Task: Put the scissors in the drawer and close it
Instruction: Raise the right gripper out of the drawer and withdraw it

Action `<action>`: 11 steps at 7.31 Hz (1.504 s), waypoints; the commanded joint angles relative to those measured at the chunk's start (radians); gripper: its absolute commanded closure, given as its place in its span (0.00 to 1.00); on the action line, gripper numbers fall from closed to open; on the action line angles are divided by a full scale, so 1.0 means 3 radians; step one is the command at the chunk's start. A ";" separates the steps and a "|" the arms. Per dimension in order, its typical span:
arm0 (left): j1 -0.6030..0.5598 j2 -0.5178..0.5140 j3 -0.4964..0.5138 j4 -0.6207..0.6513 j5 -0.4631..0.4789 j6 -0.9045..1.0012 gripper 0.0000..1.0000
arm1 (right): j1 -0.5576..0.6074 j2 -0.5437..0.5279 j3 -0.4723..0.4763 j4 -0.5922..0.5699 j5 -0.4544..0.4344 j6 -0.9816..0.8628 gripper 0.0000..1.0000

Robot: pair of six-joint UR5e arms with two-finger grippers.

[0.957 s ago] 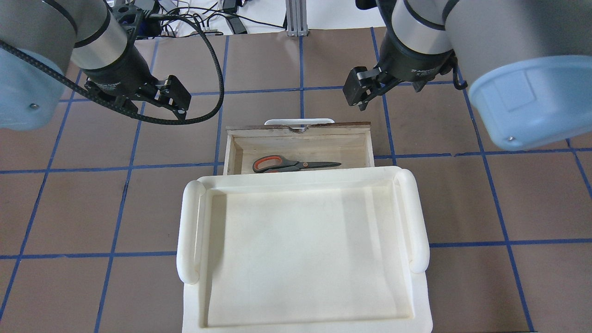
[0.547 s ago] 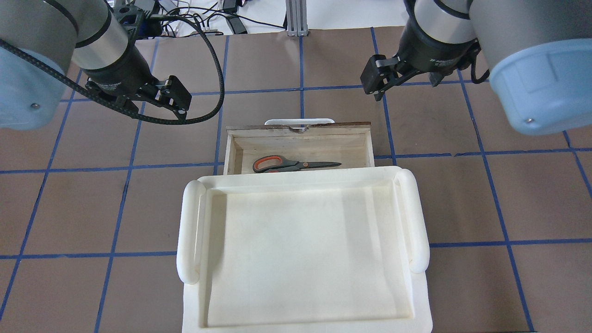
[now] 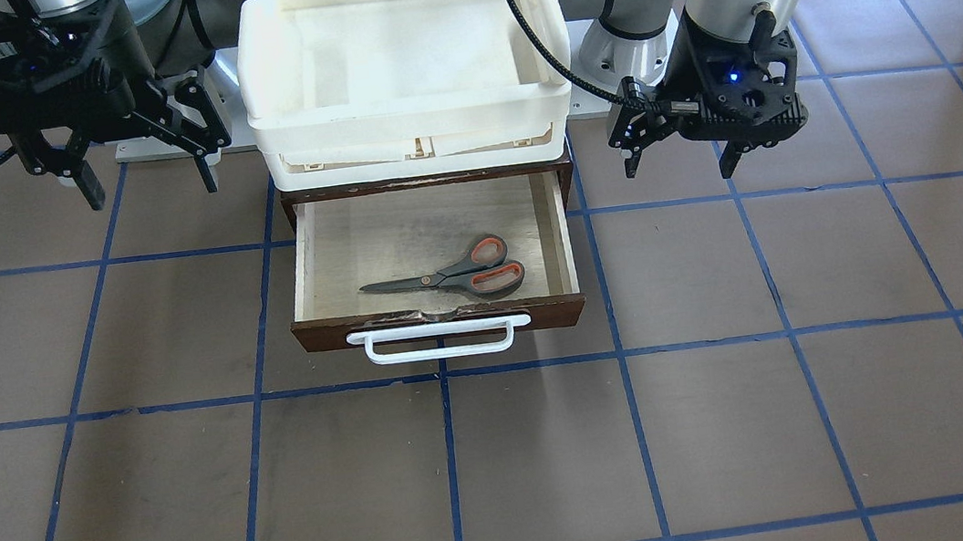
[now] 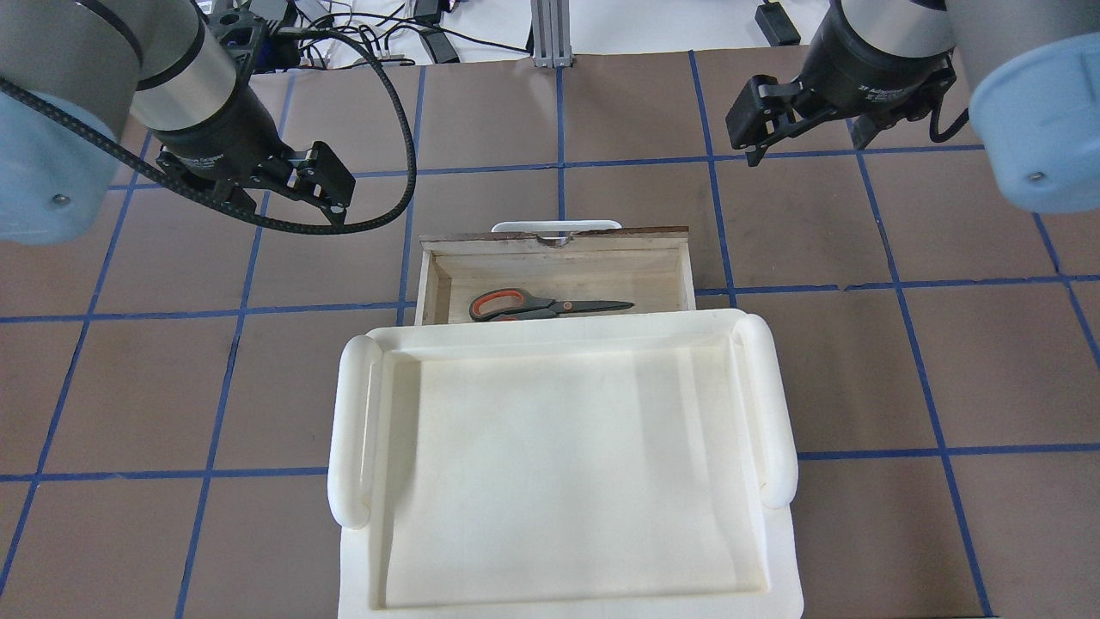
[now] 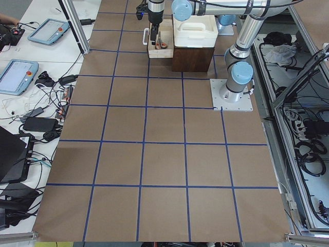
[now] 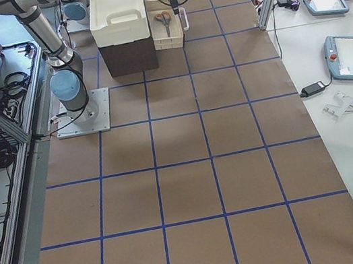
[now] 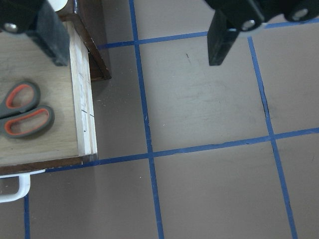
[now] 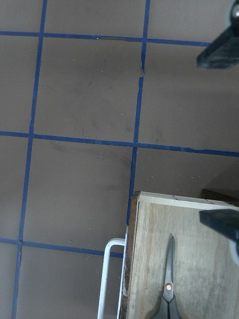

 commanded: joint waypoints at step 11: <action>-0.0244 -0.0361 0.0097 0.0292 -0.0015 -0.0324 0.00 | -0.0020 -0.0017 -0.0015 0.0033 0.0001 0.0191 0.00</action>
